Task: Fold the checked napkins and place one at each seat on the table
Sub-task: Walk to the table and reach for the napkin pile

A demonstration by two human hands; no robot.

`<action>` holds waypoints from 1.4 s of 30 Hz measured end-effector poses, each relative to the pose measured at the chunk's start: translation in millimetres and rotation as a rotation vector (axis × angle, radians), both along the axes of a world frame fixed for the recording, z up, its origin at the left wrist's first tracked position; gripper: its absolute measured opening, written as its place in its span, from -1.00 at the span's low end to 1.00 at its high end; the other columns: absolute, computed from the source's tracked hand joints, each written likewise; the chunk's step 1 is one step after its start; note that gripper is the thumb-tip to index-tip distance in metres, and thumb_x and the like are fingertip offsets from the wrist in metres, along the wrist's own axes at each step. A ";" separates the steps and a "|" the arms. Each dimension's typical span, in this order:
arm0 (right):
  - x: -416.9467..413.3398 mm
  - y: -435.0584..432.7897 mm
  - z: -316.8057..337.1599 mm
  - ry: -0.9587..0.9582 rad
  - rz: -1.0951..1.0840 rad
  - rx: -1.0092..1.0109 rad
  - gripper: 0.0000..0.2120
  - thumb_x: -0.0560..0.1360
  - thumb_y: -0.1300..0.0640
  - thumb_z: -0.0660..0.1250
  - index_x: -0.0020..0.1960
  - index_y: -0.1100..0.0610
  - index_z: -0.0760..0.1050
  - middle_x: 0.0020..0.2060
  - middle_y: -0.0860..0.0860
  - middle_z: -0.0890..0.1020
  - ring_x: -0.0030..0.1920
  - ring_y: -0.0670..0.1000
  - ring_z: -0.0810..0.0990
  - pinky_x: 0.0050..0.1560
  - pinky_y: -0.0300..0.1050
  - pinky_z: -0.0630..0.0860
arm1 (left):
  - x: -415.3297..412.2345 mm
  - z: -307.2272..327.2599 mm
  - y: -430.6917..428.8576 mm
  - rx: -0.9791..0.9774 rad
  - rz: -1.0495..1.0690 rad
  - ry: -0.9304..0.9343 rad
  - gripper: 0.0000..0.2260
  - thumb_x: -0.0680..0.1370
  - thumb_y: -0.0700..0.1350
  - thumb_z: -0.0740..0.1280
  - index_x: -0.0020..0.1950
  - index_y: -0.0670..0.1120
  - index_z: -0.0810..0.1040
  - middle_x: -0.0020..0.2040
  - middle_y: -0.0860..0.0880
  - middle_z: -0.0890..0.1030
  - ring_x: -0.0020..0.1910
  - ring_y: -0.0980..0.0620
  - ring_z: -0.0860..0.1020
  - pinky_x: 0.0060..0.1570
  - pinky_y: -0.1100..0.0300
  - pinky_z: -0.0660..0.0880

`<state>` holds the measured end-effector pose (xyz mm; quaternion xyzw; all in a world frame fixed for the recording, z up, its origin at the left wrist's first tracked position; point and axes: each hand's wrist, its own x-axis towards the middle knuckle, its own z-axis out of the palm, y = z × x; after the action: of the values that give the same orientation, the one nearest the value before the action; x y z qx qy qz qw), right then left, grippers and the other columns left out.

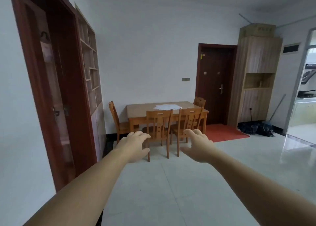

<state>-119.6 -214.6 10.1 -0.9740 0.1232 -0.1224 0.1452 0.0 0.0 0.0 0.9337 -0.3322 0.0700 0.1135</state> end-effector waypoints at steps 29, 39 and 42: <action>412.3 -272.8 -49.0 0.045 -0.121 -0.027 -0.33 0.53 -0.20 0.25 0.54 -0.06 0.10 0.49 -0.01 0.23 0.46 0.09 0.25 0.43 0.18 0.29 | 418.9 -60.1 -280.5 -0.032 -0.022 0.114 -0.52 0.60 0.09 0.25 0.51 0.15 0.25 0.50 0.10 0.29 0.46 0.02 0.27 0.41 -0.04 0.29; 587.0 -450.9 -70.8 0.051 -0.107 0.062 -0.34 0.52 -0.24 0.24 0.53 -0.07 0.14 0.48 0.00 0.28 0.42 0.09 0.34 0.37 0.15 0.37 | 575.8 -58.7 -446.1 0.028 0.023 0.097 -0.54 0.60 0.11 0.22 0.50 0.16 0.26 0.50 0.10 0.29 0.47 0.01 0.25 0.41 -0.04 0.26; 626.3 -499.5 -62.0 0.056 -0.142 0.082 -0.36 0.53 -0.22 0.23 0.53 -0.06 0.14 0.48 0.01 0.27 0.42 0.10 0.34 0.36 0.16 0.35 | 616.4 -50.2 -489.1 0.032 0.022 0.076 -0.54 0.60 0.12 0.21 0.50 0.15 0.26 0.50 0.09 0.30 0.47 0.00 0.26 0.40 -0.04 0.27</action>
<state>506.7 -714.1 -51.9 -0.9591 0.2009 -0.1002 0.1726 616.4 -489.1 -50.2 0.9410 -0.3185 0.0302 0.1104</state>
